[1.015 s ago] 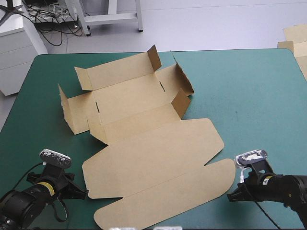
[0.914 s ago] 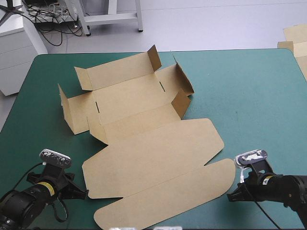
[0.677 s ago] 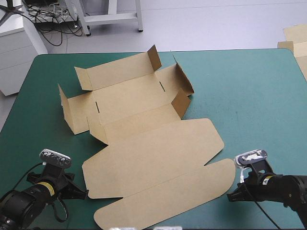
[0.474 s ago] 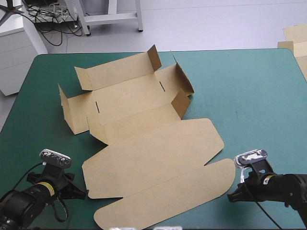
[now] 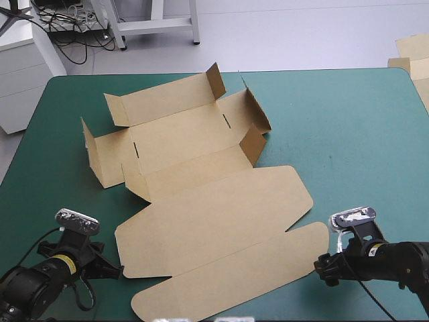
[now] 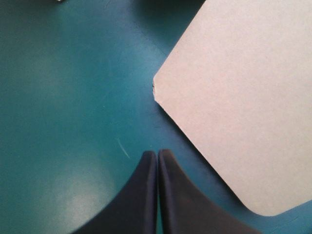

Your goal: Fold the box

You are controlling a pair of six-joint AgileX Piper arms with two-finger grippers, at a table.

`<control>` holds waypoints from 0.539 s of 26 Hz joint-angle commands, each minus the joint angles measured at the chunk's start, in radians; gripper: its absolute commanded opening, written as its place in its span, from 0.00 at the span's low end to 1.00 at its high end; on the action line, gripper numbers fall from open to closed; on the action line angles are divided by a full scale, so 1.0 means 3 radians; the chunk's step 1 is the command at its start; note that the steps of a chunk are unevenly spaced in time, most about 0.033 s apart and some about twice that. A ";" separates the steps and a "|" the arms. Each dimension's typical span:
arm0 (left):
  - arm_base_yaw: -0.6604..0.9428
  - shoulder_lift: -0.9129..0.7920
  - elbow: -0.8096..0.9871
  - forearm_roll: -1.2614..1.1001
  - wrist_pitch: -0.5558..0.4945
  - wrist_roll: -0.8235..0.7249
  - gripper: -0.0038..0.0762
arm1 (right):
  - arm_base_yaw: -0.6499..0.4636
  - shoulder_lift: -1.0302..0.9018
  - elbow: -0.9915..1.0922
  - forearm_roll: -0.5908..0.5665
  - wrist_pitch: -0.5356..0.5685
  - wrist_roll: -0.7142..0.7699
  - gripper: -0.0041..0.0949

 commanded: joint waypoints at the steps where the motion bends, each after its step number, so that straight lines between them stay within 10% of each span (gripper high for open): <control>1: -0.0018 0.0010 -0.0079 0.0025 -0.0164 -0.0031 0.04 | 0.0002 -0.0028 -0.0115 0.0025 -0.0020 0.0015 0.98; 14: -0.0018 0.0010 -0.0079 0.0025 -0.0164 -0.0031 0.04 | 0.0002 0.0061 -0.1179 0.0029 0.0870 -0.0004 0.98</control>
